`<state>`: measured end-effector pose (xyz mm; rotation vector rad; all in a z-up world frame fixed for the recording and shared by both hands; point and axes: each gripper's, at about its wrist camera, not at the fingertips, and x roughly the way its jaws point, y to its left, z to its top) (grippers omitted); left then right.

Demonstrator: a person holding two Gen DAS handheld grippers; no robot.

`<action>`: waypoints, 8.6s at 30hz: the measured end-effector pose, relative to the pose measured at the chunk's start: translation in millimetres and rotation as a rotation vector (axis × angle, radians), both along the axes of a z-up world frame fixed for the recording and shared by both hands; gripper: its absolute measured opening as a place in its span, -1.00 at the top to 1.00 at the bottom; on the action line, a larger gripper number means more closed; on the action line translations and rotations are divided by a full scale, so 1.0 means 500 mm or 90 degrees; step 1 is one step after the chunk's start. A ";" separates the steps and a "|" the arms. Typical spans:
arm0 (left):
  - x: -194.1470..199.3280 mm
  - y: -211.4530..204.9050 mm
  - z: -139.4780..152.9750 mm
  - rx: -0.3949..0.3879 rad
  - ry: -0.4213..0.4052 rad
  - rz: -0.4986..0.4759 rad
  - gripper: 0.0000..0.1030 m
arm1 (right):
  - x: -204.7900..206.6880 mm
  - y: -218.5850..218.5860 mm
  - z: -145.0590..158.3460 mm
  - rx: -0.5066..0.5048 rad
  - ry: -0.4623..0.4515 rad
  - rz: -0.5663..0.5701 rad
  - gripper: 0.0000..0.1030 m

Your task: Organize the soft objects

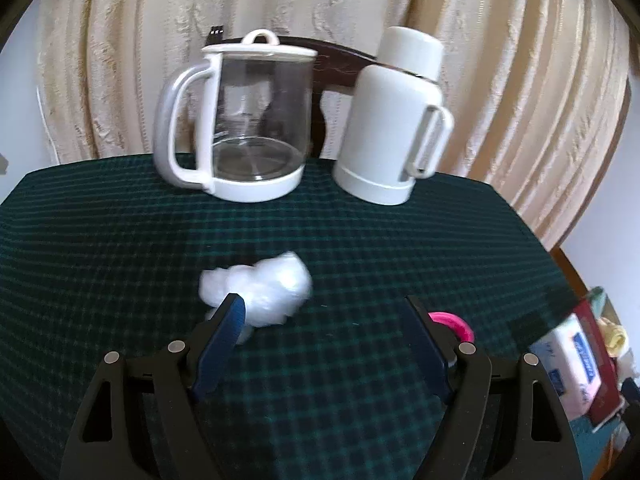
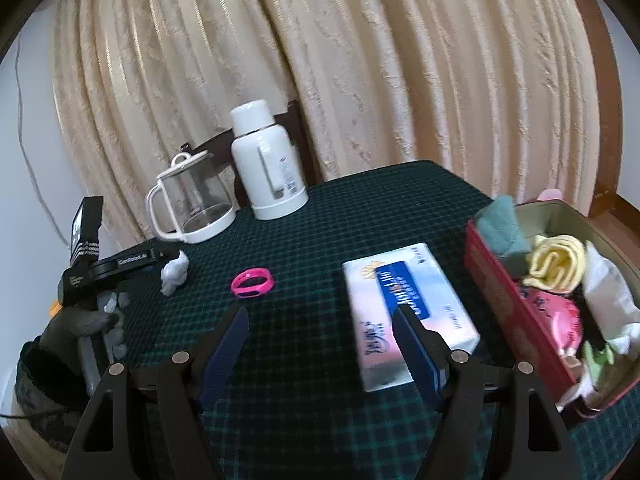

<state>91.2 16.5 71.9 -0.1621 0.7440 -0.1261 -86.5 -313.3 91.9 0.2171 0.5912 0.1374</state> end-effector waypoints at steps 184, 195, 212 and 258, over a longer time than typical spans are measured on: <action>-0.188 -0.523 0.133 -0.028 -0.062 -0.386 -0.05 | -0.145 -0.382 -0.001 0.021 -0.032 -0.363 -0.48; -0.224 -0.669 0.108 -0.017 -0.031 -0.483 -0.05 | -0.172 -0.429 -0.011 0.039 -0.041 -0.385 -0.48; -0.254 -0.845 0.041 0.008 0.011 -0.572 -0.05 | -0.211 -0.494 -0.035 0.058 -0.042 -0.413 -0.48; -0.289 -0.734 0.081 0.082 -0.107 -0.426 -0.96 | -0.202 -0.388 -0.013 0.005 -0.026 -0.338 -0.59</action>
